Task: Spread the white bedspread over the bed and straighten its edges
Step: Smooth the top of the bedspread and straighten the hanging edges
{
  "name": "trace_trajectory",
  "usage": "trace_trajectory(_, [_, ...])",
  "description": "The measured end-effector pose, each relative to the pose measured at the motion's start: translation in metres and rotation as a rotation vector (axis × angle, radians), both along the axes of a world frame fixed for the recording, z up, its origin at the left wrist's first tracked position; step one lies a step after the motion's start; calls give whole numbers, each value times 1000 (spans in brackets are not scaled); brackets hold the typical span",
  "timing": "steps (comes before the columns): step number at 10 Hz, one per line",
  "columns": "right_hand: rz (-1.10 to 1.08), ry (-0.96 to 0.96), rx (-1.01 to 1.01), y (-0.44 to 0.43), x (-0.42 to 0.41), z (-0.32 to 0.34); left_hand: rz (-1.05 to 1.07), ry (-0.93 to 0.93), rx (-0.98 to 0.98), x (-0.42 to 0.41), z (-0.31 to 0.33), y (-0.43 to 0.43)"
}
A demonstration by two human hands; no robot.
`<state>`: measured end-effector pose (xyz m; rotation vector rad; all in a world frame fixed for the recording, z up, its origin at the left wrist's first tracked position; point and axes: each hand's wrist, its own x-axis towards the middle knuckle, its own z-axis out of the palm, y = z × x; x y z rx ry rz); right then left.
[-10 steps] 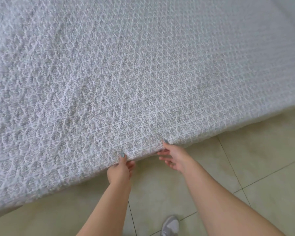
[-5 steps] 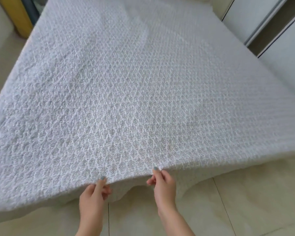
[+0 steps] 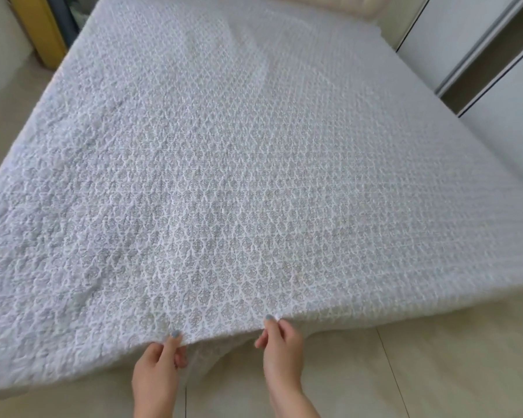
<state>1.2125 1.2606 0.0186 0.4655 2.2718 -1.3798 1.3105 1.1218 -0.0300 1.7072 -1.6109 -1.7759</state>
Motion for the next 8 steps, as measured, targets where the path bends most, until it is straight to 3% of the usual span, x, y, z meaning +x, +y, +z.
trace_trajectory(1, [46, -8, -8, 13, 8, -10, -21, -20, -15, 3, -2, 8])
trace_trajectory(3, [112, -311, 59, 10, -13, -40, -48, -216, 218, -8, -21, 1])
trace_trajectory(4, [281, -264, 232, 16, -22, -41, -159, -359, 98, -14, -19, -2])
trace_trajectory(5, [377, 318, 493, 22, -38, -29, -323, -397, -522, -30, 14, 9])
trace_trajectory(6, [746, 458, 628, 33, -57, -40, -759, -397, -836, -44, 3, 18])
trace_trajectory(7, [1130, 316, 729, 56, -52, -61, -1084, -509, -853, -34, -23, 19])
trace_trajectory(8, [1231, 298, 674, 81, -34, -61, -1023, -642, -814, -2, -26, 19])
